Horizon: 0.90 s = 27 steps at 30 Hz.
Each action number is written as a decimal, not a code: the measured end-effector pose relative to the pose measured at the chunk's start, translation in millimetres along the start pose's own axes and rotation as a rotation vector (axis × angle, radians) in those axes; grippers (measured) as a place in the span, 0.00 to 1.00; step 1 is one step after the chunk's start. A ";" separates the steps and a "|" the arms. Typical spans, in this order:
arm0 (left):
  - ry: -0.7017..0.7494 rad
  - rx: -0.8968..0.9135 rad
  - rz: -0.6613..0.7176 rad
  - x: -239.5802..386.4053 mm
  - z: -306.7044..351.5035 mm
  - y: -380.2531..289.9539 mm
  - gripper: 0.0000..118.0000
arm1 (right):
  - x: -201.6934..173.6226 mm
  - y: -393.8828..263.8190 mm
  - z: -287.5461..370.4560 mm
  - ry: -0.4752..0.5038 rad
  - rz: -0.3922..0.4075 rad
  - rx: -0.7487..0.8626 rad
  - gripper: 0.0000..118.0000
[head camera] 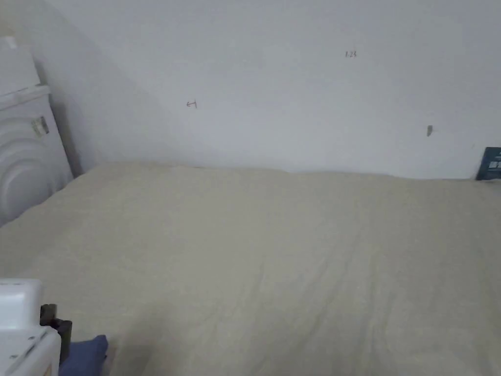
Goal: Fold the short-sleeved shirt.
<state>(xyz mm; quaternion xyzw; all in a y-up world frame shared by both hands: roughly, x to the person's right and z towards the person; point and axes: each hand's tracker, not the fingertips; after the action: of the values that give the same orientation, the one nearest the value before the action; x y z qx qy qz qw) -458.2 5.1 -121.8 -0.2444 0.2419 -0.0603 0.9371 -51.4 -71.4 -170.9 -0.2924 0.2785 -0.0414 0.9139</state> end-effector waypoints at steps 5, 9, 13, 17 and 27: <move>0.075 0.175 -0.017 66.2 63.7 10.0 0.00 | 11.5 25.5 54.1 -0.107 0.050 0.159 0.05; 0.016 0.232 0.019 114.5 112.8 3.8 0.00 | 21.2 41.9 96.4 -0.157 0.033 0.296 0.05; -0.047 0.311 0.008 144.5 153.5 14.8 0.00 | 23.2 44.5 126.1 -0.199 0.077 0.372 0.05; -0.020 0.365 0.011 161.3 186.7 25.4 0.00 | -16.1 50.7 169.9 -0.198 0.044 0.440 0.05; -0.122 0.433 -0.025 171.5 231.4 18.8 0.01 | 1.8 38.4 209.6 -0.248 0.052 0.542 0.06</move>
<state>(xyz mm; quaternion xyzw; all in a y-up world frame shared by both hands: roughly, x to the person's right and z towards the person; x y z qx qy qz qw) -196.4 81.1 -27.0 -0.0437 0.1633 -0.1076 0.9797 58.5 67.1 -52.0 -0.0335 0.1507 -0.0548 0.9865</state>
